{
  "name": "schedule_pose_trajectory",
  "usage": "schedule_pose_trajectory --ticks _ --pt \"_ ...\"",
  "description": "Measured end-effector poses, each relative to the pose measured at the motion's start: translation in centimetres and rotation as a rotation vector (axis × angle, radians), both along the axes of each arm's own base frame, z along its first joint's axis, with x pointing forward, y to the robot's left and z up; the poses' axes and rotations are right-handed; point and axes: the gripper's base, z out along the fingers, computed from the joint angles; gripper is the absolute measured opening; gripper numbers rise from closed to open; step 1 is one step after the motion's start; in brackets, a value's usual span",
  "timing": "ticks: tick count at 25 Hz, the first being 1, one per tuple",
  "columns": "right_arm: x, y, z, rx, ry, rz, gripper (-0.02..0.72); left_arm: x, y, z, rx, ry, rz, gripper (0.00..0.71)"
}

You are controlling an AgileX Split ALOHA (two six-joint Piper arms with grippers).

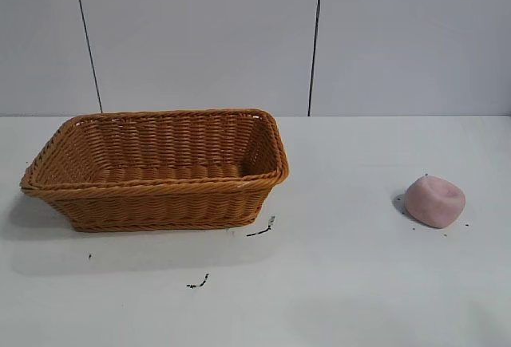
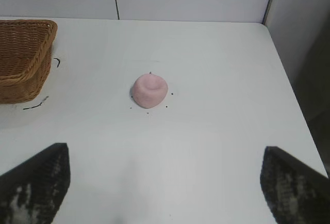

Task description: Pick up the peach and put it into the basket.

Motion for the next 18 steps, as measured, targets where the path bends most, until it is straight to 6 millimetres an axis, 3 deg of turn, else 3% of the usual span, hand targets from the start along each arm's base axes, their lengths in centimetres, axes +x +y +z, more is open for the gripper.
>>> schedule_pose_trajectory --ticks 13,18 --pt "0.0 0.0 0.0 0.000 0.002 0.000 0.689 0.0 0.0 0.0 0.000 0.000 0.000 0.692" --pt "2.5 0.0 0.3 0.002 0.141 0.000 0.689 0.0 0.0 0.0 0.000 0.000 0.000 0.692"
